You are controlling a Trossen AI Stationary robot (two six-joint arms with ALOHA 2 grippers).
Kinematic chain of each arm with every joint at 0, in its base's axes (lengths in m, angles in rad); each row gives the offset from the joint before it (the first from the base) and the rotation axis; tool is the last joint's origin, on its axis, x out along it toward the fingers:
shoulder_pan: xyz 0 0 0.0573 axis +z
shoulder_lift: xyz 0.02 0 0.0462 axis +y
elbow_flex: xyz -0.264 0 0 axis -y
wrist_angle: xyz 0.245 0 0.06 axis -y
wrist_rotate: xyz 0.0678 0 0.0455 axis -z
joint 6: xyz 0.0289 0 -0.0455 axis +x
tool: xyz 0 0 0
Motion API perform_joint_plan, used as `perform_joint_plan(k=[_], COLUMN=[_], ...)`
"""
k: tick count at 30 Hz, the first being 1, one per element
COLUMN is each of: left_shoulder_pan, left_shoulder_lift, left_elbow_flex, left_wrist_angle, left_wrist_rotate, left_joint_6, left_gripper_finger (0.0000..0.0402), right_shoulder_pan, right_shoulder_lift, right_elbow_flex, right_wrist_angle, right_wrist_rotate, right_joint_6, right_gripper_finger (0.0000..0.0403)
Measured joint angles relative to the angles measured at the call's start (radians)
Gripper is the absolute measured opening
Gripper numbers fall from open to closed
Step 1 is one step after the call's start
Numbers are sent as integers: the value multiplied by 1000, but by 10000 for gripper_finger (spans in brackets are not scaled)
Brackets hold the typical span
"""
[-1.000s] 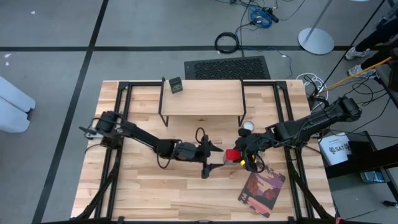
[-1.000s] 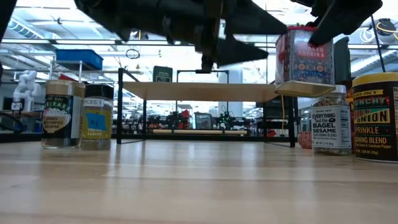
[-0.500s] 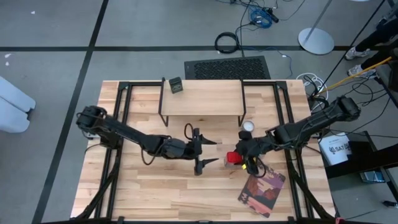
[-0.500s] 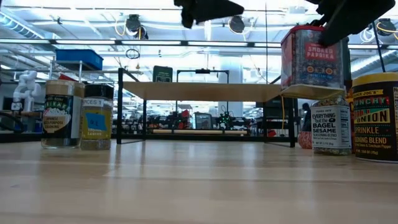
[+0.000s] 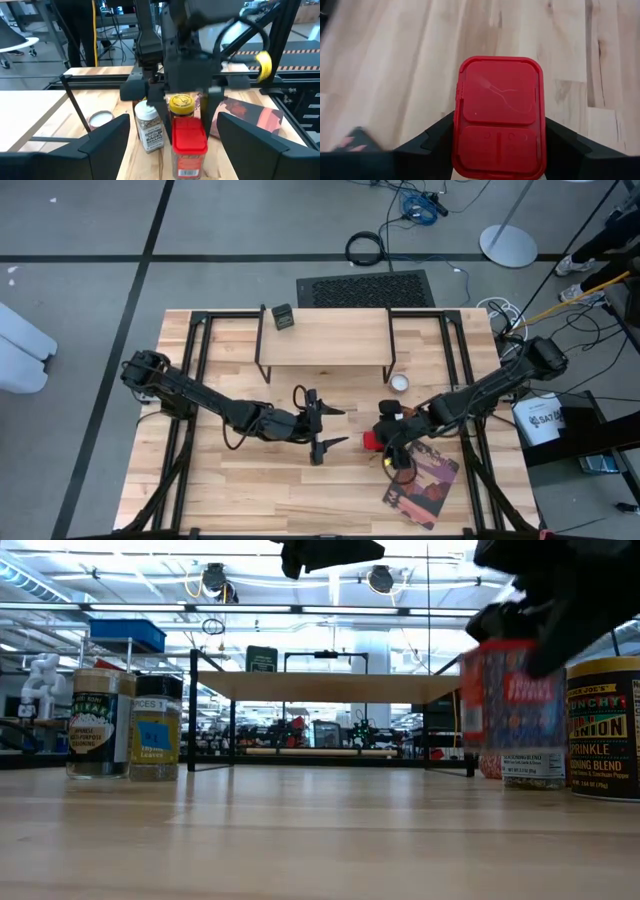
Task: Shelf spices
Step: Put the red spice can on the table
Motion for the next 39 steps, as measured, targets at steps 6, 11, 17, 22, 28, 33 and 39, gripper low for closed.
perform_joint_plan(k=[6, 11, 17, 22, 28, 33, 39], left_shoulder_pan=[0, 0, 0, 0, -2, -2, -6], left_shoulder_lift=[0, 0, 0, 0, 0, 0, 0], left_elbow_flex=[0, 0, 0, 0, 0, 0, 0], left_wrist_angle=[1, 2, 2, 2, 2, 2, 2], left_wrist_rotate=[0, -1, -1, -1, 0, 5, 4], left_joint_6=[0, 0, 0, 0, 0, 0, 19], left_gripper_finger=[308, 308, 308, 308, 308, 308, 308], right_shoulder_pan=[0, 1, 1, 3, 6, 6, 6], right_shoulder_lift=[55, 76, 96, 98, 99, 102, 102], right_elbow_flex=[0, 0, 4, 4, 4, 27, 106], right_wrist_angle=[8, 7, 8, 7, -1, -41, -110], right_wrist_rotate=[18, 32, 42, 44, 46, 43, 56], right_joint_6=[-7, -3, -4, -8, -5, -8, -43], right_gripper_finger=[217, 217, 217, 220, 244, 248, 249])
